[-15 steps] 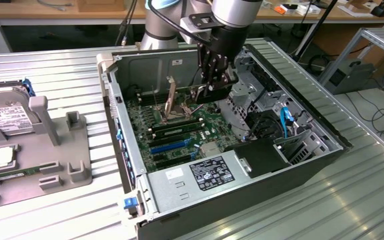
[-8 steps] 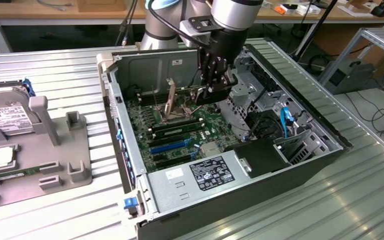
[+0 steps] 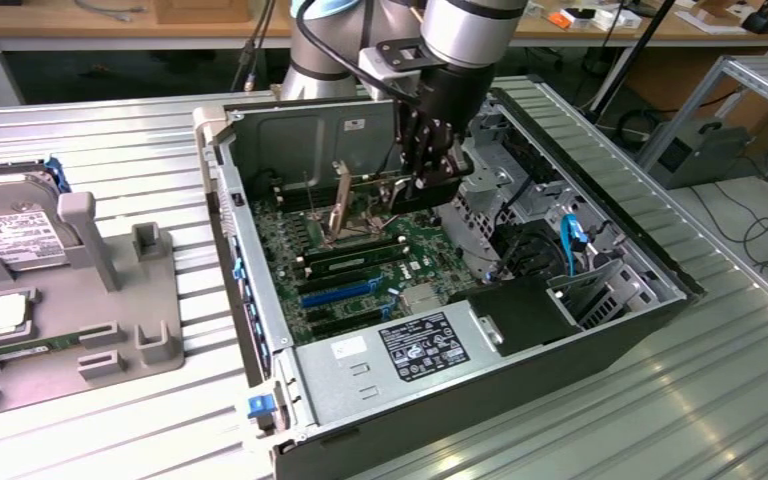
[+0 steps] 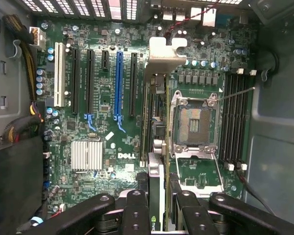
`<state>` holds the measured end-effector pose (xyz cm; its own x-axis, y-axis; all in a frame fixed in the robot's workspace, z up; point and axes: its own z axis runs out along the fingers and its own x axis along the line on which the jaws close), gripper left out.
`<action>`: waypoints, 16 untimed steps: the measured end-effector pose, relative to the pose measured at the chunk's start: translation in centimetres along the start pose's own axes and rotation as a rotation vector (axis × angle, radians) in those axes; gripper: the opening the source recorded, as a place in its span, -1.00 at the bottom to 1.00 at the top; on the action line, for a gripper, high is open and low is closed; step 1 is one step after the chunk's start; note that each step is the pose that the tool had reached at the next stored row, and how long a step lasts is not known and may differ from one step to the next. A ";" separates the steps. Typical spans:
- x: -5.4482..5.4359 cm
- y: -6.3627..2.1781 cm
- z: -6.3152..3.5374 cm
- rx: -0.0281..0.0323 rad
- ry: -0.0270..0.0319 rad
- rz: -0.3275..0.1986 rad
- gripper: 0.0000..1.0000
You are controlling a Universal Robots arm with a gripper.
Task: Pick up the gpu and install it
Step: 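Insert the gpu into the slot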
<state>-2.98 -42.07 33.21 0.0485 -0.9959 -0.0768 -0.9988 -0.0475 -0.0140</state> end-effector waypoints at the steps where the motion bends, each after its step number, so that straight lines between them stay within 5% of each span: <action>1: 0.0 0.00 0.04 0.0000 -0.0002 0.000 -0.47; 16: 0.3 0.35 0.65 0.0001 -0.0019 0.000 -0.47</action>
<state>-3.31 -42.36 32.53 0.0486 -0.9957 -0.0787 -0.9988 -0.0476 -0.0141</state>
